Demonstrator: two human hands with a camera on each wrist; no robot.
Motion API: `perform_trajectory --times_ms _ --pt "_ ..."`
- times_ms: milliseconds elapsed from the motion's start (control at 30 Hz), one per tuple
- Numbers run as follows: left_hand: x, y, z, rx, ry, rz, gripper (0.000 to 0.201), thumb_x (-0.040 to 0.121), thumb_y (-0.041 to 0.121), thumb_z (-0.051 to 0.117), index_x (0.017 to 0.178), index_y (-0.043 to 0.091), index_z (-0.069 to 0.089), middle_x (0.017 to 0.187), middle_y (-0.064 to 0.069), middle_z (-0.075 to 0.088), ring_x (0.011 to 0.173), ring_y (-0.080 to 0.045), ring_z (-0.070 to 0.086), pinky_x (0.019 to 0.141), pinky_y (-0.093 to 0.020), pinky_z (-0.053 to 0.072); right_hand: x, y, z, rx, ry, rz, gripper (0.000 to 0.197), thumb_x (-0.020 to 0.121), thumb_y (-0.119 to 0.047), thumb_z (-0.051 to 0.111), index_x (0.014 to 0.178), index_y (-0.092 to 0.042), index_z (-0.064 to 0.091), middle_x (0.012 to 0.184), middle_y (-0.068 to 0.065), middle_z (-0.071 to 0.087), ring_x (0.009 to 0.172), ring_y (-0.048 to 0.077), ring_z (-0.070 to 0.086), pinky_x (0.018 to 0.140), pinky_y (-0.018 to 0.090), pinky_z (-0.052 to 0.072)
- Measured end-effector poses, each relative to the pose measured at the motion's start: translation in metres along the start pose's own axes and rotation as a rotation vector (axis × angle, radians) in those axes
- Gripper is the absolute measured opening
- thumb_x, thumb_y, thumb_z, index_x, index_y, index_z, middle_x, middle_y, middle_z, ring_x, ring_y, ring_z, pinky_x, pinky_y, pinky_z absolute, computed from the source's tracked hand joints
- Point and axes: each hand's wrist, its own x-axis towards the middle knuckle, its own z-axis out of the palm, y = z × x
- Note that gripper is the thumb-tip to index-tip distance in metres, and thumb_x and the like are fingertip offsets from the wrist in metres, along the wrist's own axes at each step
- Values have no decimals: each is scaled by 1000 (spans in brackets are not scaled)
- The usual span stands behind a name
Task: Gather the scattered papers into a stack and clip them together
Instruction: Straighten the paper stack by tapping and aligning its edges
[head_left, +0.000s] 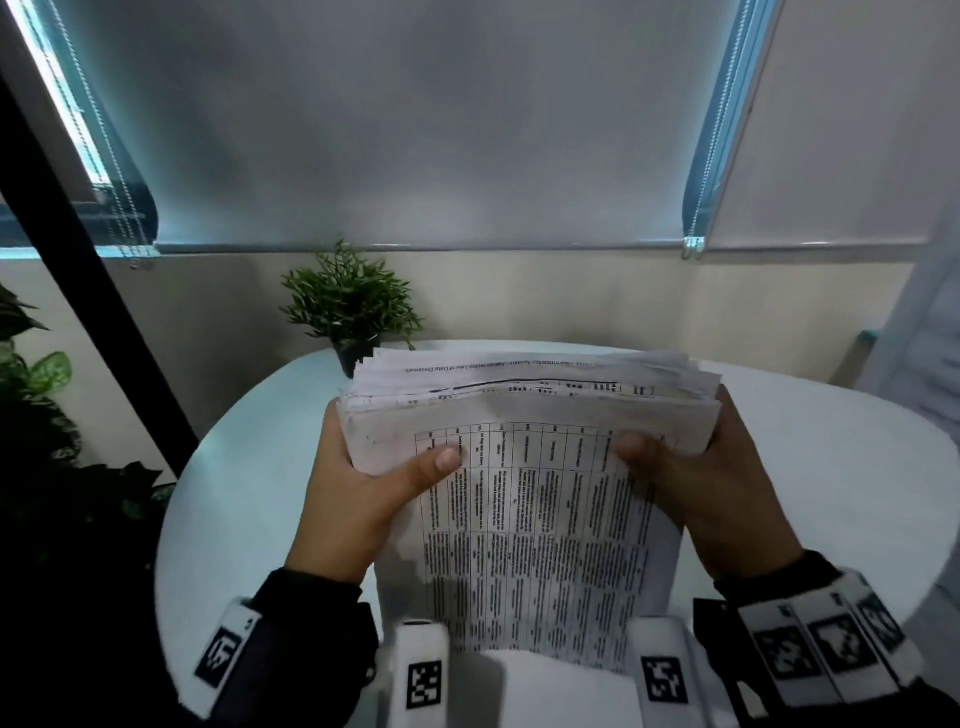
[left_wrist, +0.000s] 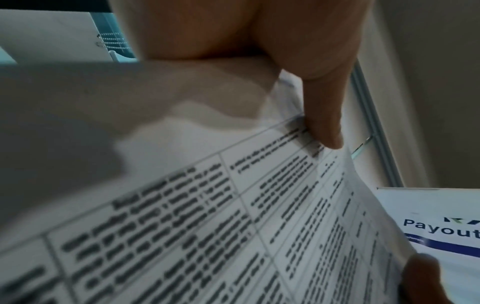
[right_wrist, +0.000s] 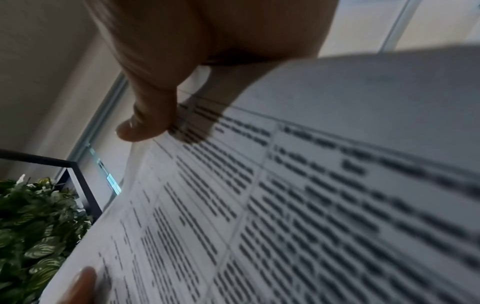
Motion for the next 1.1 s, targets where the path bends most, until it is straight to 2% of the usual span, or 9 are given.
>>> perform_trajectory --times_ms 100,200,267,433,533,733,900,967,1100 --pt "1 0 1 -16 22 -16 103 32 48 92 121 22 47 110 -4 70 99 -18 69 75 -27 57 0 -4 -2 -40 -29 21 101 46 -51 88 127 -7 47 113 14 66 101 26 66 72 34 57" --pt "2 -2 0 -5 -1 -40 109 29 49 93 122 18 45 108 -4 70 98 -18 69 72 -25 56 3 -31 -1 -214 45 -37 96 48 -69 76 127 -25 43 109 -2 63 94 0 65 74 20 54" --pt "3 -3 -4 4 -35 -48 113 30 48 93 125 12 45 110 -10 69 98 -23 69 70 -26 57 6 -62 2 -404 99 -174 91 57 -83 58 132 -37 35 123 -12 55 112 -5 55 95 16 45" --pt "1 2 1 78 -74 7 93 31 50 90 111 17 59 95 7 75 88 -10 71 66 -15 54 -4 -100 63 -1010 -90 -498 92 78 -71 39 149 -17 18 157 0 19 145 14 12 118 30 12" --pt "-1 6 4 130 -62 55 62 45 17 88 101 19 62 85 21 74 80 2 70 63 -8 51 -12 -78 89 -1309 -392 -477 89 82 -70 31 145 -7 29 151 10 34 141 25 26 118 41 15" --pt "-1 6 8 174 -63 77 64 54 5 82 113 -3 57 94 20 73 86 4 68 69 -6 49 -14 -77 93 -1209 -406 -413 79 83 -58 38 139 -2 40 141 13 46 132 28 41 111 40 29" --pt "-2 5 15 190 -8 48 41 71 -17 70 87 20 62 69 20 72 63 5 66 55 -8 48 -16 -72 89 -1139 -438 -375 78 86 -56 38 146 -7 28 151 3 31 140 16 25 117 30 20" --pt "-5 5 18 199 5 64 39 69 -12 73 86 22 63 71 20 72 66 3 67 55 -9 49 -14 -70 87 -1251 -550 -399 80 84 -59 35 145 -8 30 148 7 40 138 20 34 113 38 31" --pt "-6 7 11 135 36 69 34 61 9 82 91 17 67 81 10 76 73 -8 71 60 -16 54 3 -77 61 -1154 -605 -309 88 75 -68 40 147 -21 22 150 -4 34 138 9 24 112 21 11"
